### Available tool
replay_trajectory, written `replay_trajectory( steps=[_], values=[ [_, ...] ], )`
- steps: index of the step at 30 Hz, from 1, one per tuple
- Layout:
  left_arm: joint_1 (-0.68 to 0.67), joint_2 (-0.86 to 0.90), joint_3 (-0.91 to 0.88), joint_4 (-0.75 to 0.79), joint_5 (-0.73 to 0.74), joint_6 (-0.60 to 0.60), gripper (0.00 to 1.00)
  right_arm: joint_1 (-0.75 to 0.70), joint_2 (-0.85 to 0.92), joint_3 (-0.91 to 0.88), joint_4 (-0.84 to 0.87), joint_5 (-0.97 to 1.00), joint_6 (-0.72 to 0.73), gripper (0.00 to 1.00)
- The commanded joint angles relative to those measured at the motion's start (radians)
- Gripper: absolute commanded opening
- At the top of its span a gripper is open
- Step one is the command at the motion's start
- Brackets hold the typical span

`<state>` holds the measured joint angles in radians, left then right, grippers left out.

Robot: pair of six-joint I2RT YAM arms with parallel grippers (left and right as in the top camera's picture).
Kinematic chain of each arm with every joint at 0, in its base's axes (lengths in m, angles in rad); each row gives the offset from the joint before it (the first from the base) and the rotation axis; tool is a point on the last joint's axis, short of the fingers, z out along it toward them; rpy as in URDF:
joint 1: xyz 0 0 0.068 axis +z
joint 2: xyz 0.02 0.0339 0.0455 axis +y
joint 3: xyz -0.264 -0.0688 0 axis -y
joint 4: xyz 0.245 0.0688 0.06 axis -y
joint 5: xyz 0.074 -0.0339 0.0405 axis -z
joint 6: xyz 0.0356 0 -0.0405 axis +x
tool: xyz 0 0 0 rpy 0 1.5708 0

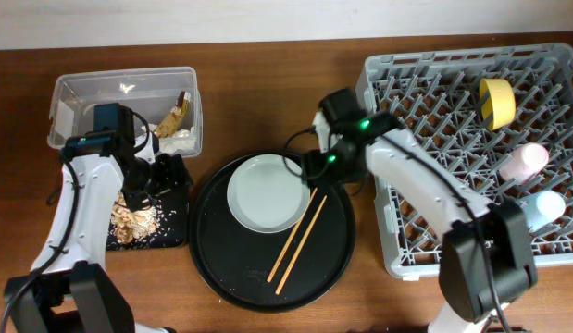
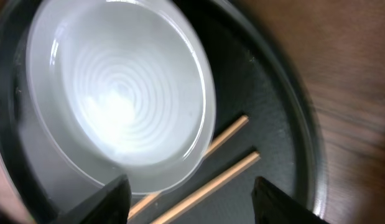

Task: Sort waste into correct bins and load items into the dishwasher rack
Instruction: 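Release the yellow bowl in the rack and return the right gripper, then grasp the rim of the white plate with the right gripper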

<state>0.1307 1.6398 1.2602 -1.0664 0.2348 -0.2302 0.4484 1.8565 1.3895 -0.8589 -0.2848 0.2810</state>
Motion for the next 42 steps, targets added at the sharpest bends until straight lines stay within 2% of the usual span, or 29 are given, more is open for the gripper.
replay_trajectory(
  steps=[1,6,11,13,16,35,38,42],
  values=[
    [0.003,-0.019,0.001,-0.002,0.0,-0.008,0.84,0.063,0.039,-0.063,0.079,0.093,0.08,0.63],
    [0.003,-0.019,0.001,-0.002,0.0,-0.008,0.84,0.128,0.1,-0.071,0.148,0.222,0.084,0.55],
    [0.003,-0.019,0.001,-0.002,0.0,-0.008,0.84,0.14,0.132,-0.071,0.179,0.259,0.134,0.35],
    [0.003,-0.019,0.001,-0.002,0.0,-0.008,0.84,0.14,0.133,-0.071,0.179,0.264,0.151,0.23],
    [0.003,-0.019,0.001,-0.001,0.0,-0.008,0.84,0.14,0.133,-0.071,0.179,0.264,0.179,0.12],
    [0.003,-0.019,0.001,-0.001,0.0,-0.008,0.84,0.14,0.172,-0.078,0.168,0.241,0.189,0.14],
    [0.003,-0.019,0.001,-0.002,0.0,-0.008,0.84,0.139,0.169,-0.076,0.179,0.241,0.188,0.04],
    [0.003,-0.019,0.001,-0.002,0.0,-0.008,0.84,0.105,0.13,-0.029,0.145,0.264,0.188,0.04]
  ],
)
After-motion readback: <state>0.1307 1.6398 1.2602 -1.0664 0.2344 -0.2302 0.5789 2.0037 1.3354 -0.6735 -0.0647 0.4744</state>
